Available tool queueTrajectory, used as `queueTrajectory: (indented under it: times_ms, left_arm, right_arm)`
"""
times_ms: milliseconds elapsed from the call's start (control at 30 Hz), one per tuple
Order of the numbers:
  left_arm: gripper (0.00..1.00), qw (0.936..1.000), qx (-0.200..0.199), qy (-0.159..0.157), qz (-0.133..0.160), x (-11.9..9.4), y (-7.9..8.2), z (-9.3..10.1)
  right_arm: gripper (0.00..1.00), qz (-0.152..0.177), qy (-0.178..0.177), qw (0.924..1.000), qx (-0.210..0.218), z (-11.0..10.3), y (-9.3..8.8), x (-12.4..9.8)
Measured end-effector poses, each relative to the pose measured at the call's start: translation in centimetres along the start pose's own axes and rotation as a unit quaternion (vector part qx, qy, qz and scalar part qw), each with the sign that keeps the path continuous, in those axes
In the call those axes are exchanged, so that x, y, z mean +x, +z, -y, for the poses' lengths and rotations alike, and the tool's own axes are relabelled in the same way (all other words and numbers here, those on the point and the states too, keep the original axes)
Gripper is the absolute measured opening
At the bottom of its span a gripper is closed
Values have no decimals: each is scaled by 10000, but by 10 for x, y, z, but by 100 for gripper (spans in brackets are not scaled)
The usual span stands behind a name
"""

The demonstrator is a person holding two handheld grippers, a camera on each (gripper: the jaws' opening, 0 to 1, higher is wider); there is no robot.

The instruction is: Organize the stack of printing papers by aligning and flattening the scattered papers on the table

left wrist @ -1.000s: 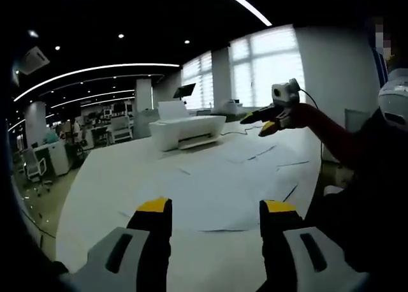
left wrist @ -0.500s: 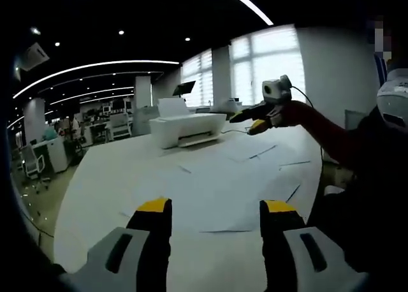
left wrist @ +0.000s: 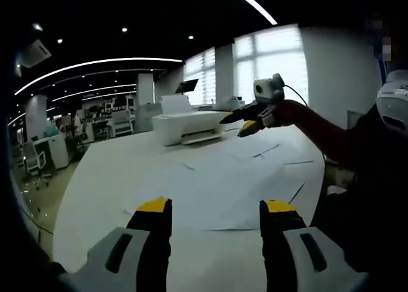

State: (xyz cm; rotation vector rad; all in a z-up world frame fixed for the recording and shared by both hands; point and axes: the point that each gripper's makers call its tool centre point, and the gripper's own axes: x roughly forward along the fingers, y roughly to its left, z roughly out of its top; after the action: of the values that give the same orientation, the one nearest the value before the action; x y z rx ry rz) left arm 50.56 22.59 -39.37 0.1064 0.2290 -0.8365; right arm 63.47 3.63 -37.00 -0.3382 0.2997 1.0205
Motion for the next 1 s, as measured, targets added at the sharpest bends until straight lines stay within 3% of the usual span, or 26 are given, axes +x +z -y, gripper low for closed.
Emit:
queueTrajectory:
  times_ms: [300,1000]
  left_arm:
    - [60,10000,-49,-35,-44,6,-1,-6]
    - [59,9998,-177,-37,-17,7,-7,-17]
  right_arm:
    - [59,-23,26,10000,51,9,2,17]
    - [59,-433,313,9986,39,13,-6,66]
